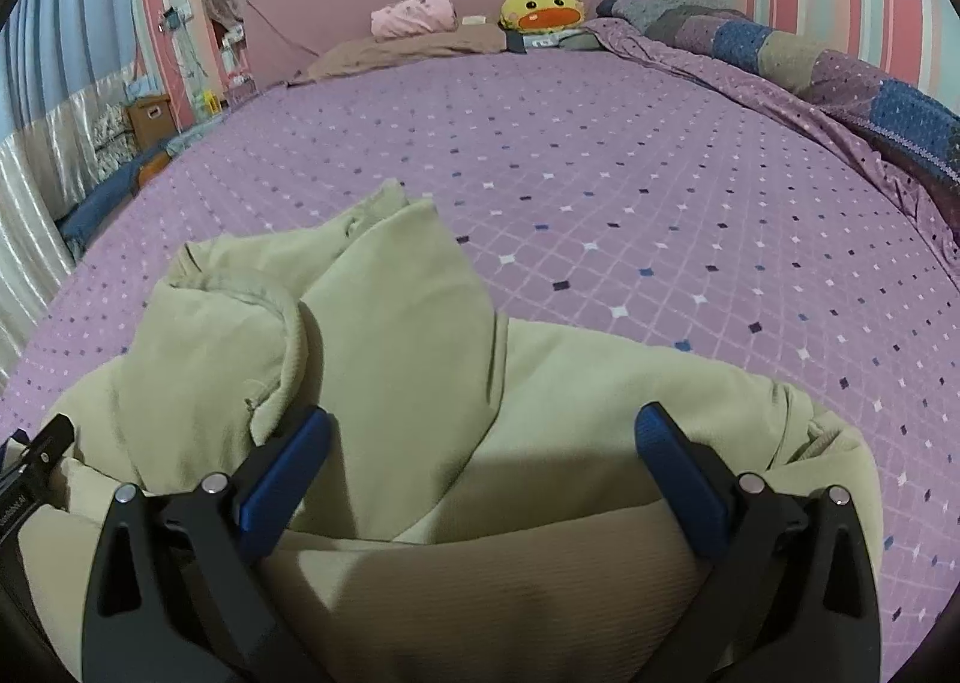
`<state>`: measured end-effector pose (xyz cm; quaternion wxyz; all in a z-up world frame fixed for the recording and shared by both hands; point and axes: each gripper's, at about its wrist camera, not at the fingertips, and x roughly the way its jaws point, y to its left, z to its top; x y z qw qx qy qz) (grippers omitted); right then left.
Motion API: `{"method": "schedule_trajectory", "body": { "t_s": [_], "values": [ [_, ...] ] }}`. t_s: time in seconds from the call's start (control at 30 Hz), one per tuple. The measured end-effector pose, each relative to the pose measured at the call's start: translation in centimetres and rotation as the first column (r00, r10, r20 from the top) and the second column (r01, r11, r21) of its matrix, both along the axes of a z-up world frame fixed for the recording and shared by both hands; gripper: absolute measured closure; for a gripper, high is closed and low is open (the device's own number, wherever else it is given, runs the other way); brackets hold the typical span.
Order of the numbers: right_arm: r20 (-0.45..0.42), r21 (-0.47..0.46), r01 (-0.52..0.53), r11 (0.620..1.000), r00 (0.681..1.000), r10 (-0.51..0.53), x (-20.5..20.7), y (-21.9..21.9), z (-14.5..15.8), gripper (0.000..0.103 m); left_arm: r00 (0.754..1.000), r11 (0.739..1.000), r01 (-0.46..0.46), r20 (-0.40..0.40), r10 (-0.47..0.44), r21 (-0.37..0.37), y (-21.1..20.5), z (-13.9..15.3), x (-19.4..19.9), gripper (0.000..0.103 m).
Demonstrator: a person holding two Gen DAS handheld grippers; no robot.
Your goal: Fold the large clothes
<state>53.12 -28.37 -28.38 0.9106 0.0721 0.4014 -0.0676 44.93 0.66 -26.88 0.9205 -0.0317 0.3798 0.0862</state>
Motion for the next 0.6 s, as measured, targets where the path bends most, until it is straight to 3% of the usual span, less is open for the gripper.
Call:
{"method": "schedule_trajectory", "body": {
  "t_s": [0.13, 0.27, 0.33, 0.4, 0.47, 0.5, 0.6],
  "values": [
    [-0.077, -0.063, 0.002, 0.998, 0.997, -0.007, 1.0, 0.9, -0.2, 0.001, 0.995, 0.997, -0.009, -0.096, 0.017, 0.079, -1.0, -0.6, 1.2, 0.003],
    [-0.119, -0.071, -0.005, 0.997, 0.993, -0.004, 0.3, 0.9, 0.0, 0.002, 0.986, 0.997, 0.027, -0.163, -0.016, 0.066, -0.7, -0.4, 1.1, 0.003],
    [-0.190, -0.130, -0.070, 0.989, 0.981, 0.045, -0.9, 1.6, 0.4, 0.002, 0.979, 0.995, 0.069, -0.198, -0.053, 0.074, -0.7, 0.2, 0.1, 0.004],
    [-0.195, -0.140, -0.090, 0.986, 0.979, 0.062, -2.7, 1.8, 2.0, 0.002, 0.981, 0.989, 0.088, -0.180, -0.066, 0.118, -1.0, 2.1, -2.5, 0.005],
    [-0.066, -0.094, -0.106, 0.990, 0.993, 0.100, -6.9, 1.0, 5.3, 0.002, 0.991, 0.991, 0.079, -0.113, -0.067, 0.111, -0.8, 5.0, -6.7, 0.003],
    [0.049, -0.050, -0.117, 0.992, 0.992, 0.120, -10.3, 0.4, 7.5, 0.002, 0.993, 0.992, 0.096, -0.071, -0.090, 0.084, -0.7, 6.4, -9.0, 0.003],
    [0.166, 0.029, -0.084, 0.996, 0.983, 0.078, -16.9, -0.9, 11.0, 0.002, 0.995, 0.994, 0.095, 0.005, -0.095, 0.045, 0.3, 10.1, -15.5, 0.003]
  ]
}}
